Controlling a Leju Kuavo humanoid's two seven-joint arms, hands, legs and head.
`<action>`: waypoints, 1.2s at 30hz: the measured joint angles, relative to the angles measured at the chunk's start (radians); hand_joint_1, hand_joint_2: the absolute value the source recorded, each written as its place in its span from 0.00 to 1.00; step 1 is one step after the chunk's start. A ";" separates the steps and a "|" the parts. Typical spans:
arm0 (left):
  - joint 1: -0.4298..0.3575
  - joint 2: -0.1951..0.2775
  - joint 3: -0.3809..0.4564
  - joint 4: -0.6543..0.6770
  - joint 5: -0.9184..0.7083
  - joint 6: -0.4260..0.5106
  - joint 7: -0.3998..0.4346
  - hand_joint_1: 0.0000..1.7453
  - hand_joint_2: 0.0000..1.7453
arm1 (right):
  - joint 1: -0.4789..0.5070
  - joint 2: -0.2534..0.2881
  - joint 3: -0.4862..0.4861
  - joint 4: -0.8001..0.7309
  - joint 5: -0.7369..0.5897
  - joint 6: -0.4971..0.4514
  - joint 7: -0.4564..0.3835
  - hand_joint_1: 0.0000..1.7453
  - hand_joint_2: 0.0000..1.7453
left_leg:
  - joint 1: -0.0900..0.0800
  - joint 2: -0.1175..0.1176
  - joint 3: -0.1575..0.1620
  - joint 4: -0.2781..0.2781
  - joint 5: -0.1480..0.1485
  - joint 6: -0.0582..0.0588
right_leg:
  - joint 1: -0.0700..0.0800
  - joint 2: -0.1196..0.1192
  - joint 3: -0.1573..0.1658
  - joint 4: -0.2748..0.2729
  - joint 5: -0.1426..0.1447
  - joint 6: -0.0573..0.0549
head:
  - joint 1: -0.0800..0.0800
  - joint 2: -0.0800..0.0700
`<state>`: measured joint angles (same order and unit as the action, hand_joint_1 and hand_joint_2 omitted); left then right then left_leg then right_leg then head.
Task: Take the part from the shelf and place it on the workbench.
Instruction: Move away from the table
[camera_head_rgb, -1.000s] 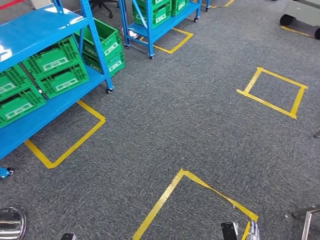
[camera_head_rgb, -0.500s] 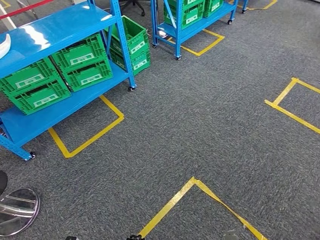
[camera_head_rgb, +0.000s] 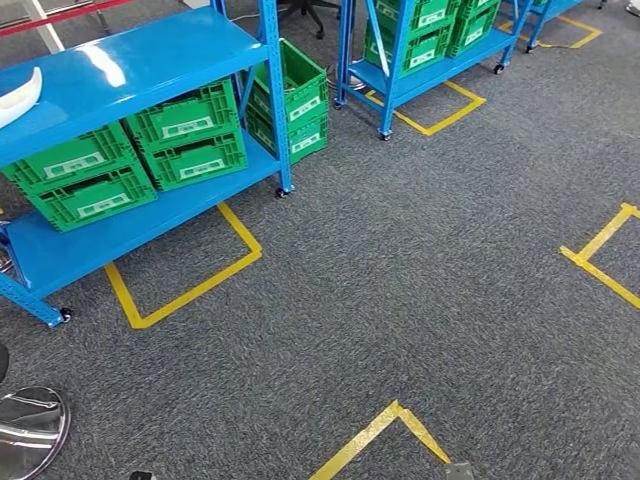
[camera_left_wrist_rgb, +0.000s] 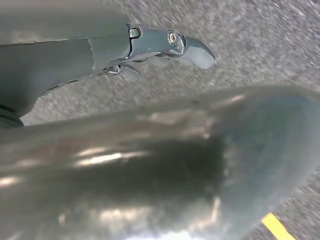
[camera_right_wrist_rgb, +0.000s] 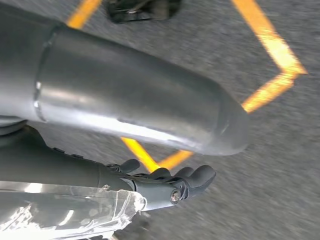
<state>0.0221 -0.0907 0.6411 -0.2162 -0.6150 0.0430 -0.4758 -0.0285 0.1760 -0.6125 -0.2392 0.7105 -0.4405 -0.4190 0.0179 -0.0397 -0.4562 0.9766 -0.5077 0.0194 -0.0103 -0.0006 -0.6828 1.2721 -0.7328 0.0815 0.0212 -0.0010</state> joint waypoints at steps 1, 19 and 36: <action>0.000 -0.002 0.001 0.000 -0.001 0.001 0.000 0.00 0.00 | 0.002 -0.001 0.000 0.000 0.008 -0.006 -0.001 0.00 0.00 | 0.008 -0.011 0.024 0.000 -0.020 -0.009 | -0.007 0.006 -0.018 -0.047 0.042 0.011 | 0.002 0.000; -0.017 -0.004 0.007 0.002 -0.022 0.034 0.016 0.00 0.00 | -0.007 -0.003 0.004 0.013 0.043 -0.033 0.013 0.00 0.00 | -0.018 0.108 -0.090 0.041 0.025 -0.040 | -0.004 -0.075 0.076 -0.226 0.292 -0.054 | -0.011 0.000; -0.015 -0.015 0.011 0.002 -0.040 0.068 0.036 0.00 0.00 | -0.002 -0.006 0.004 0.014 0.060 -0.039 0.022 0.00 0.00 | -0.013 -0.075 -0.073 0.016 0.033 -0.028 | -0.009 0.087 0.094 -0.219 0.272 -0.039 | -0.004 0.000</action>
<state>0.0072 -0.1059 0.6524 -0.2144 -0.6551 0.1108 -0.4397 -0.0302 0.1705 -0.6085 -0.2248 0.7707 -0.4800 -0.3968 0.0045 -0.1148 -0.5295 0.9925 -0.4749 -0.0089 -0.0195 0.0859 -0.5893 1.0527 -0.4612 0.0425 0.0169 -0.0011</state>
